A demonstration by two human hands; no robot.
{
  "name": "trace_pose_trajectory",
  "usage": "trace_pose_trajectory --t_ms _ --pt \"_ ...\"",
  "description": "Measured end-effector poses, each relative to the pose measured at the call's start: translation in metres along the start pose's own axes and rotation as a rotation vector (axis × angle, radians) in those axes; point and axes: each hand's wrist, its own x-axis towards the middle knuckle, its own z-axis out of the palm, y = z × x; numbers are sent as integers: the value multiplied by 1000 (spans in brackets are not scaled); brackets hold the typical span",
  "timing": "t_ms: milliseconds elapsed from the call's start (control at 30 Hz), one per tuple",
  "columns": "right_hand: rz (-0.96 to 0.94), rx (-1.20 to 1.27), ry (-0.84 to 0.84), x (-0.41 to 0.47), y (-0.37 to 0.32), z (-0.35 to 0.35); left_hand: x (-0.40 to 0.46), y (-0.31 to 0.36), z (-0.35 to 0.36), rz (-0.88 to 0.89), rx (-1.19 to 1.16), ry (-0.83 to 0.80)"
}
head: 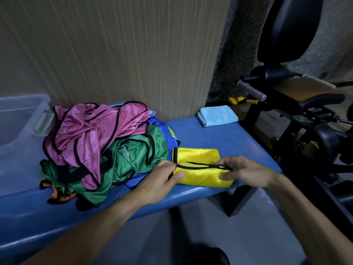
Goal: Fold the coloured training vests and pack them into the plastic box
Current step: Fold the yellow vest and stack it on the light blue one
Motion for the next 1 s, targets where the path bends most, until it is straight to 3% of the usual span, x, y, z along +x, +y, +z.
trace_pose_trajectory --t_ms 300,500,633,733,1000 --pt "85 8 234 33 -17 1 26 24 -2 -361 -120 96" --pt "241 -306 284 53 -22 8 46 28 -4 -542 4 63" --pt "272 -663 306 61 -18 17 53 27 -5 -577 105 11" --pt "268 -783 346 65 -17 24 57 26 -7 -595 160 -46" --pt "215 -857 519 75 -9 44 61 35 -9 -485 496 -107"
